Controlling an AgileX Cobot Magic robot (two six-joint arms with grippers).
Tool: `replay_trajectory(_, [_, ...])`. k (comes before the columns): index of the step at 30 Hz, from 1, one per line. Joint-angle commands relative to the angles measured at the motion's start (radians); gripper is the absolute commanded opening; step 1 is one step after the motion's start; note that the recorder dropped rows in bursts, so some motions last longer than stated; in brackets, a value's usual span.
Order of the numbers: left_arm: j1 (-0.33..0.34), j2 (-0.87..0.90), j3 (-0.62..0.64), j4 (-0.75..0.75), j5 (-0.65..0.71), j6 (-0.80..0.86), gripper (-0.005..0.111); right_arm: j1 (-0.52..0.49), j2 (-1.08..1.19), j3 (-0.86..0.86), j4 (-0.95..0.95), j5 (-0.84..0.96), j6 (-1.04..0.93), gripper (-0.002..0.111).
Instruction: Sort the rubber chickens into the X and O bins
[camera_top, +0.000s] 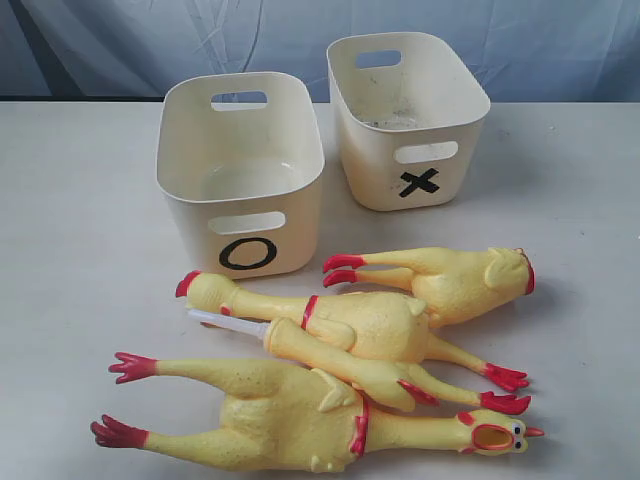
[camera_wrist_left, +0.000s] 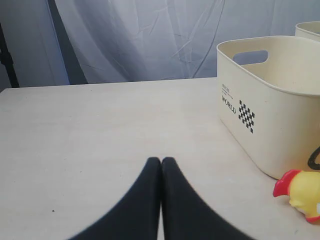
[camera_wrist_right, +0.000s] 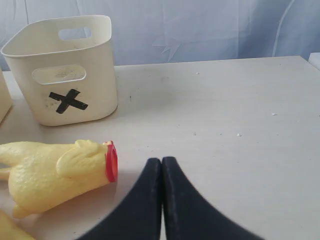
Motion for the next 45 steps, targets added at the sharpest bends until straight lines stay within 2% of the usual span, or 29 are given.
replay_trajectory(1, [-0.003, -0.003, -0.006, 0.000, -0.013, -0.006, 0.000, 0.006, -0.001, 0.003, 0.001, -0.006, -0.006, -0.001])
replay_trajectory(23, [-0.003, -0.003, -0.006, 0.000, -0.013, -0.006, 0.000, 0.006, -0.001, 0.003, -0.057, -0.044, -0.012, -0.001])
replay_trajectory(26, [-0.003, -0.003, -0.006, 0.000, -0.013, -0.006, 0.000, 0.006, -0.001, 0.003, -0.027, -0.215, -0.012, -0.001])
replay_trajectory(31, [-0.003, -0.003, -0.006, 0.000, -0.013, -0.006, 0.000, 0.006, -0.001, 0.003, -0.001, -0.725, -0.009, -0.001])
replay_trajectory(35, [-0.003, -0.003, -0.006, 0.000, -0.013, -0.006, 0.000, 0.006, -0.001, 0.003, -0.001, -1.045, -0.009, -0.001])
replay_trajectory(41, [-0.003, -0.003, -0.006, 0.000, -0.013, -0.006, 0.000, 0.008, -0.001, 0.003, 0.013, -1.334, -0.011, -0.001])
replay_trajectory(45, [-0.003, -0.003, -0.006, 0.000, -0.013, -0.006, 0.000, 0.008, -0.001, -0.038, 0.149, -1.561, -0.029, -0.001])
